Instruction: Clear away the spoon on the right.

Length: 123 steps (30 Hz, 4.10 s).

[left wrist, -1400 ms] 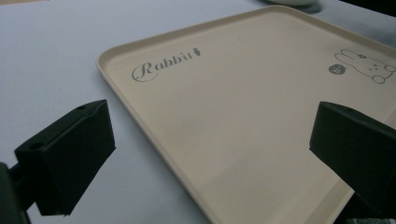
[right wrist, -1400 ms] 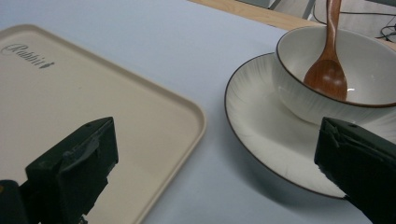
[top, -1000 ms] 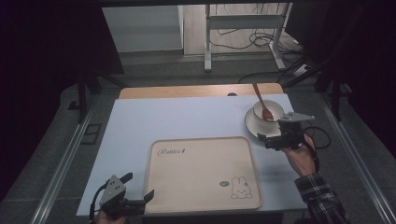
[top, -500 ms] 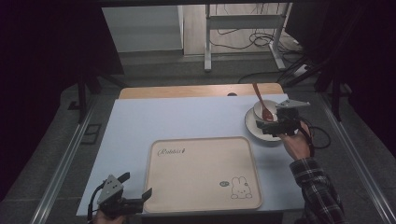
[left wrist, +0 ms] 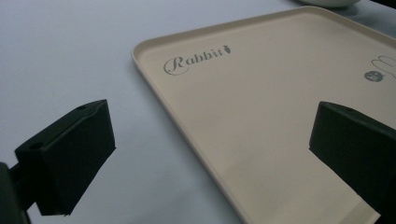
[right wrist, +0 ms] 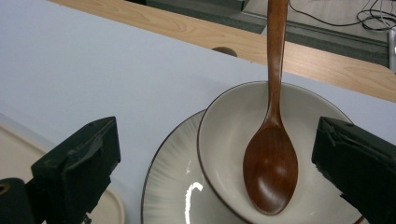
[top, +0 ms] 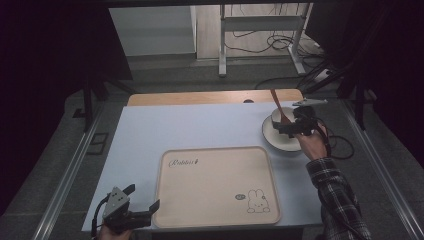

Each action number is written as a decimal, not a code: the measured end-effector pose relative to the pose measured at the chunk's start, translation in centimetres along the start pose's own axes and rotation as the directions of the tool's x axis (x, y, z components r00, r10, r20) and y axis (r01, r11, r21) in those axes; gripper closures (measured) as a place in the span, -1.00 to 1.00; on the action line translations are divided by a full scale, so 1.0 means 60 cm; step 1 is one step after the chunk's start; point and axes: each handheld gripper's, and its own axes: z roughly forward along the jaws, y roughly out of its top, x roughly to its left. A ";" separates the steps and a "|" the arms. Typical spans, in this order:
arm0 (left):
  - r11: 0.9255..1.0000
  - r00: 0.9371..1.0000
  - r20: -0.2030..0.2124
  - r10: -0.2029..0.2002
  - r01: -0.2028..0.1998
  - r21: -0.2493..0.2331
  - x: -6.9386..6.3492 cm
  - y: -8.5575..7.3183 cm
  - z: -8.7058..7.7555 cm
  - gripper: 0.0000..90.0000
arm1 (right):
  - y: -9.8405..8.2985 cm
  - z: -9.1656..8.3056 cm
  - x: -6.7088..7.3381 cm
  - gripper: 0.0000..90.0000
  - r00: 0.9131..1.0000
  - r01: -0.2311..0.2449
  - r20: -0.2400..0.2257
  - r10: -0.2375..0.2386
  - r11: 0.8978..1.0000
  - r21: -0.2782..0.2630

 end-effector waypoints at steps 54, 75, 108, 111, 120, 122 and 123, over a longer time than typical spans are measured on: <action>1.000 1.000 0.007 0.013 -0.013 0.005 -0.001 0.000 0.000 -0.99 | 0.075 0.128 -0.048 0.77 0.983 -0.051 0.183 0.027 0.991 0.125; 1.000 1.000 0.004 0.015 -0.015 0.007 -0.002 0.000 0.001 -0.99 | 0.113 0.056 -0.037 0.77 0.989 -0.028 0.144 0.012 0.994 0.109; 1.000 1.000 0.004 0.016 -0.017 0.012 -0.003 0.001 0.002 -0.98 | 0.118 -0.048 -0.002 0.77 1.000 -0.008 0.009 0.006 0.991 0.131; 1.000 1.000 0.004 0.017 -0.017 0.012 -0.003 0.001 0.002 -0.98 | 0.114 -0.052 0.003 0.77 1.000 -0.004 0.001 0.004 0.991 0.135; 1.000 1.000 0.004 0.015 -0.016 0.011 -0.003 0.001 0.002 -0.98 | 0.099 -0.064 0.017 0.77 0.999 -0.006 -0.033 0.012 0.987 0.160; 1.000 1.000 0.005 0.014 -0.014 0.011 -0.002 0.001 0.002 -0.98 | 0.095 -0.067 0.022 0.77 0.999 -0.002 -0.041 0.009 0.986 0.166; 1.000 1.000 0.005 0.014 -0.014 0.011 -0.002 0.001 0.002 -0.98 | 0.094 -0.069 0.024 0.77 0.999 -0.003 -0.045 0.011 0.986 0.169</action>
